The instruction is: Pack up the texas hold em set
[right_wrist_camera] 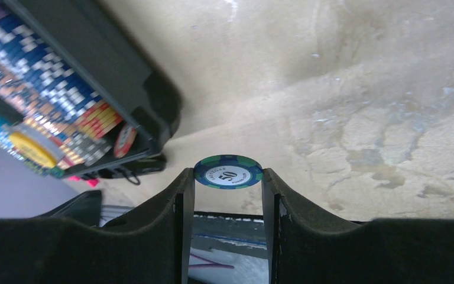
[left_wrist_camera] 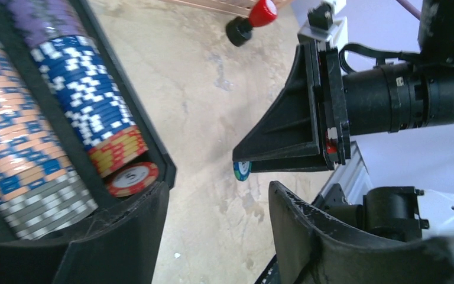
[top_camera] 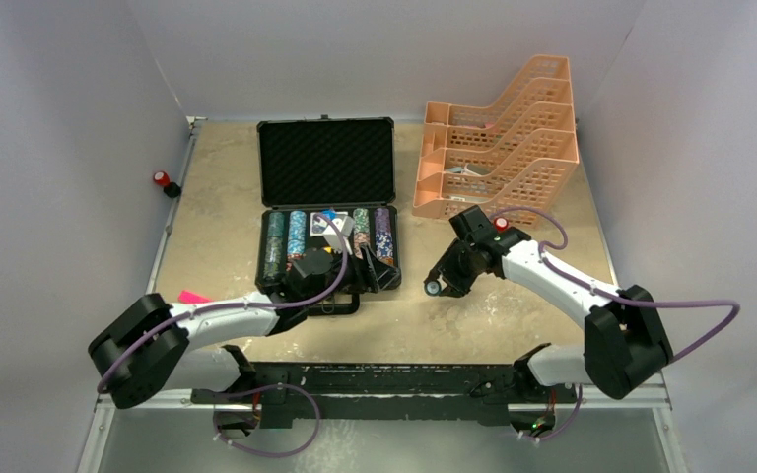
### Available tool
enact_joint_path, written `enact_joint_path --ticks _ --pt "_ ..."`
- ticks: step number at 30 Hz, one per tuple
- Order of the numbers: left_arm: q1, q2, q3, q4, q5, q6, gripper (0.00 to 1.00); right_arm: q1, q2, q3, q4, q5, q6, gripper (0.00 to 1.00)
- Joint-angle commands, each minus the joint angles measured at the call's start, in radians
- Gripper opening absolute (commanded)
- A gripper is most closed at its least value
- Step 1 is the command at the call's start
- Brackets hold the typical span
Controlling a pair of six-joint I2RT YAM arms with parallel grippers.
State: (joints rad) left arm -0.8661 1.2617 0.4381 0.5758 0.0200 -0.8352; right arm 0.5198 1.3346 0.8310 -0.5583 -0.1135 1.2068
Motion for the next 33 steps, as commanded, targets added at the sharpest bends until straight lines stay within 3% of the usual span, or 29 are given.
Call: enact_joint_path --ticks 1,19,27,31,33 --pt "-0.024 0.076 0.024 0.158 0.043 -0.023 0.56 0.002 -0.056 0.041 0.057 -0.044 -0.035 0.34" --pt "-0.054 0.249 0.105 0.284 0.065 -0.062 0.49 0.000 -0.111 -0.025 0.214 -0.160 0.028 0.33" --pt "-0.054 0.269 0.121 0.291 -0.001 -0.065 0.35 -0.002 -0.113 -0.046 0.244 -0.194 0.035 0.33" --pt "-0.054 0.283 0.129 0.309 0.019 -0.061 0.18 -0.002 -0.107 -0.050 0.256 -0.202 0.030 0.33" --pt "-0.054 0.273 0.129 0.298 0.026 -0.044 0.07 -0.002 -0.103 -0.046 0.260 -0.196 0.015 0.39"
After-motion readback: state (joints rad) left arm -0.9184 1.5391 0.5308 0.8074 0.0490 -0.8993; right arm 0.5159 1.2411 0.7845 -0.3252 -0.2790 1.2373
